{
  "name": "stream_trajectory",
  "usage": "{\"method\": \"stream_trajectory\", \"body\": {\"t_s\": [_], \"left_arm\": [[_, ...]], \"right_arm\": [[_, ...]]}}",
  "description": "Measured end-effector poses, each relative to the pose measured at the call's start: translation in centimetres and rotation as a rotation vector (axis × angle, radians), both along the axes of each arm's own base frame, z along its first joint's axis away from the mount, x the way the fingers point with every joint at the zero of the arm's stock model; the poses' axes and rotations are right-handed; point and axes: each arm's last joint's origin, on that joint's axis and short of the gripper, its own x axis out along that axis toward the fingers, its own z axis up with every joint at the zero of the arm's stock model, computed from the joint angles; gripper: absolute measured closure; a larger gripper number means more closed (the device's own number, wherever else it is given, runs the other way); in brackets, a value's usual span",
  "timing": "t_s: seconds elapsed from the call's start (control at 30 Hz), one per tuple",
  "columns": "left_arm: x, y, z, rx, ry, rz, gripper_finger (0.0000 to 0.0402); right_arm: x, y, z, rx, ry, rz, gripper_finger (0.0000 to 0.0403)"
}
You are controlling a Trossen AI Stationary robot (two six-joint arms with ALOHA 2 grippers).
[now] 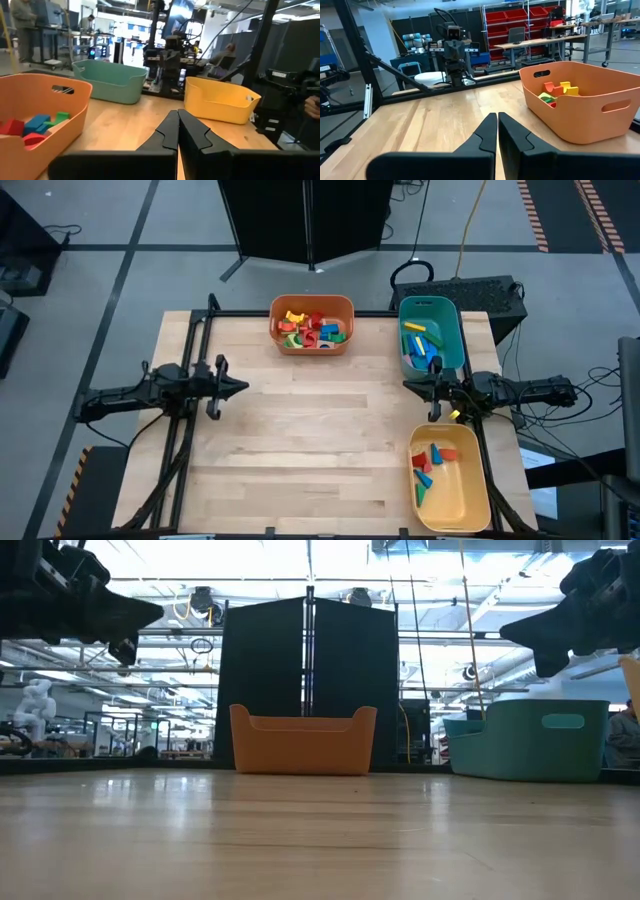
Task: Sort blocks by size
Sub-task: Return to Home Position
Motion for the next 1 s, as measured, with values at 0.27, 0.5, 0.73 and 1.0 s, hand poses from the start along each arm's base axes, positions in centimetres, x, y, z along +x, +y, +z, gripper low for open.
{"method": "stream_trajectory", "body": {"t_s": [0.27, 0.5, 0.73, 1.0], "left_arm": [[0.0, 0.1, -0.1, 0.004, 0.006, 0.036, 0.0402], [0.1, 0.3, -1.0, -0.002, 0.056, 0.089, 0.0402], [0.2, 0.2, -1.1, 0.015, 0.067, 0.095, 0.0402], [0.2, 0.0, -1.1, 0.024, 0.069, 0.074, 0.0402]], "right_arm": [[0.0, -0.1, -0.1, 0.028, 0.005, -0.015, 0.0403], [0.1, 0.0, -0.3, 0.031, 0.001, 0.012, 0.0403], [0.1, 0.0, -0.3, 0.021, 0.002, 0.01, 0.0403], [0.6, 0.1, -0.8, -0.004, 0.075, 0.039, 0.0403]]}}
